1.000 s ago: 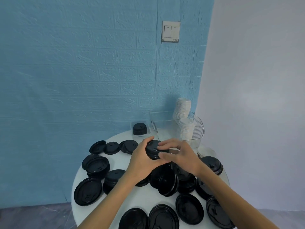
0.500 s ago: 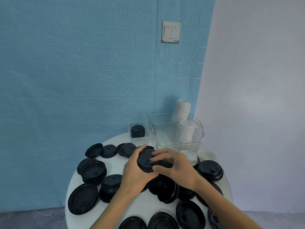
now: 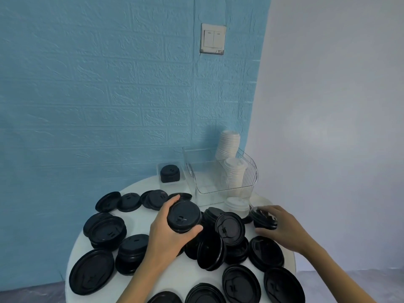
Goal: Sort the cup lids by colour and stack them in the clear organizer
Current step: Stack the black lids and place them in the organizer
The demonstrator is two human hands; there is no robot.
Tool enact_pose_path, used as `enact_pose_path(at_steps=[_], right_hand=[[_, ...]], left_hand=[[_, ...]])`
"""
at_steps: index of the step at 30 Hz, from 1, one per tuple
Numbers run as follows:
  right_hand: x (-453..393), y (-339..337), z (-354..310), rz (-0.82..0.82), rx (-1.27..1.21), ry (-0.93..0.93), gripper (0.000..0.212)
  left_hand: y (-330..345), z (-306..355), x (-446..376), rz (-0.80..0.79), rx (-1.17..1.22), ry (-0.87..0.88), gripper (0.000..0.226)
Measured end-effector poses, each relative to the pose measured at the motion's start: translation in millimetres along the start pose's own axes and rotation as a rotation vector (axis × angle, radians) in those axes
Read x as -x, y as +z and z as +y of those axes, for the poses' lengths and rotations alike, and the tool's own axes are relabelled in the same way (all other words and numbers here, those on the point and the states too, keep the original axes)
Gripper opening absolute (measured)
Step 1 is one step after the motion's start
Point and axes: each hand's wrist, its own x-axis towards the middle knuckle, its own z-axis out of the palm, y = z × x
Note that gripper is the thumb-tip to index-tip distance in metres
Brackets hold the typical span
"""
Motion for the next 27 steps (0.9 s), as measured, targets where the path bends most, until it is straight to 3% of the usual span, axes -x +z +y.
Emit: enact_pose_path(at_steps=[4,7,14,21,24,27], right_hand=[[-1,7,-2,0.128,-0.081,-0.014,0.047],[1,11,-2,0.135,-0.118,-0.045,0.044],[10,18,-11,0.104,-0.148,-0.068,0.075],[19,6,-51,0.294,-0.426,-0.089,0.051],[19,5,-95,0.242,-0.451,-0.199,0.046],[17,16,-140,0.069,-0.4,-0.326,0.046]], left_hand=[[-1,0,4,-0.019,0.007,0.01,0.091],[-1,-1,7,-0.033,-0.001,0.016,0.093],[0,0,9,-0.04,-0.043,0.035,0.098],[-1,2,13,-0.045,-0.08,0.049,0.098],[-1,5,14,-0.045,-0.083,0.052,0.1],[-2,7,14,-0.038,-0.073,0.056,0.11]])
